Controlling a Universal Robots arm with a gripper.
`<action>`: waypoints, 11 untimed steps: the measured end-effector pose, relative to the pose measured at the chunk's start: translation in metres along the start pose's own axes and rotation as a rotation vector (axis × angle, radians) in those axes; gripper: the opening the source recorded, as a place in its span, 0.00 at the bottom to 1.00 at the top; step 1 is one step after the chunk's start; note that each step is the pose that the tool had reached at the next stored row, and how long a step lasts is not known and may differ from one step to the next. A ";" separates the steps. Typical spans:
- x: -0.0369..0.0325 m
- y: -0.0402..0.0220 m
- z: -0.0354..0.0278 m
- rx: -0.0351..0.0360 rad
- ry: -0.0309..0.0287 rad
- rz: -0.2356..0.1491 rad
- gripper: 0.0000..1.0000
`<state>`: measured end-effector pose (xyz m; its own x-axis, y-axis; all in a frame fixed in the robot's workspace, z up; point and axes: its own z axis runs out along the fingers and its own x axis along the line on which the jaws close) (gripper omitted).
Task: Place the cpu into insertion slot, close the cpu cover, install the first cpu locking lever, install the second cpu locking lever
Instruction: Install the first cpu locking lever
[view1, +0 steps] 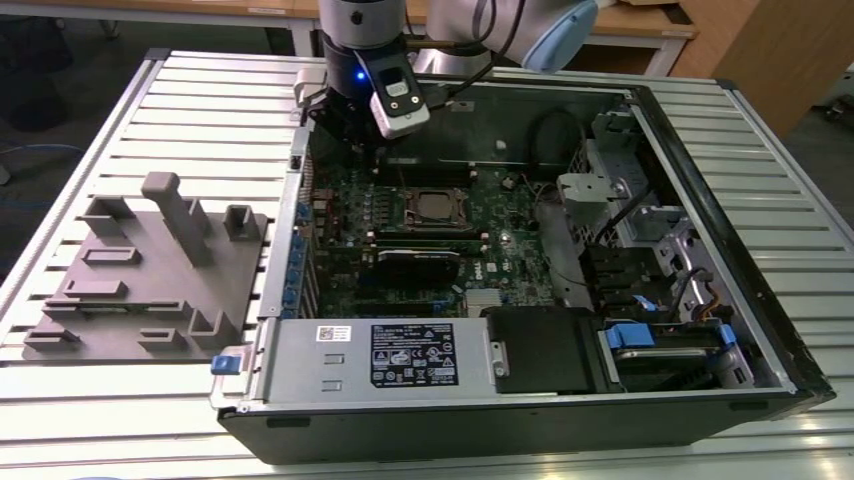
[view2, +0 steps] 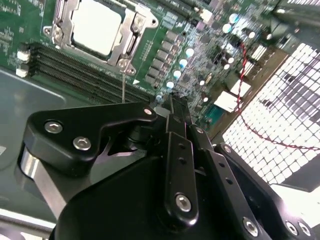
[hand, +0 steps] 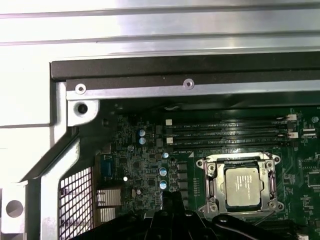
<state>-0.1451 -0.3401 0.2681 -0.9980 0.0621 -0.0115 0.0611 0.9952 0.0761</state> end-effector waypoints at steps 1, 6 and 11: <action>0.0000 0.0000 0.0000 -0.0001 0.0000 0.000 0.10; 0.0000 -0.0001 0.0010 -0.0003 -0.0001 0.000 0.10; 0.0000 -0.0002 0.0023 -0.0001 0.0000 0.000 0.10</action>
<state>-0.1451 -0.3401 0.2658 -0.9980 0.0621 -0.0115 0.0610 0.9952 0.0762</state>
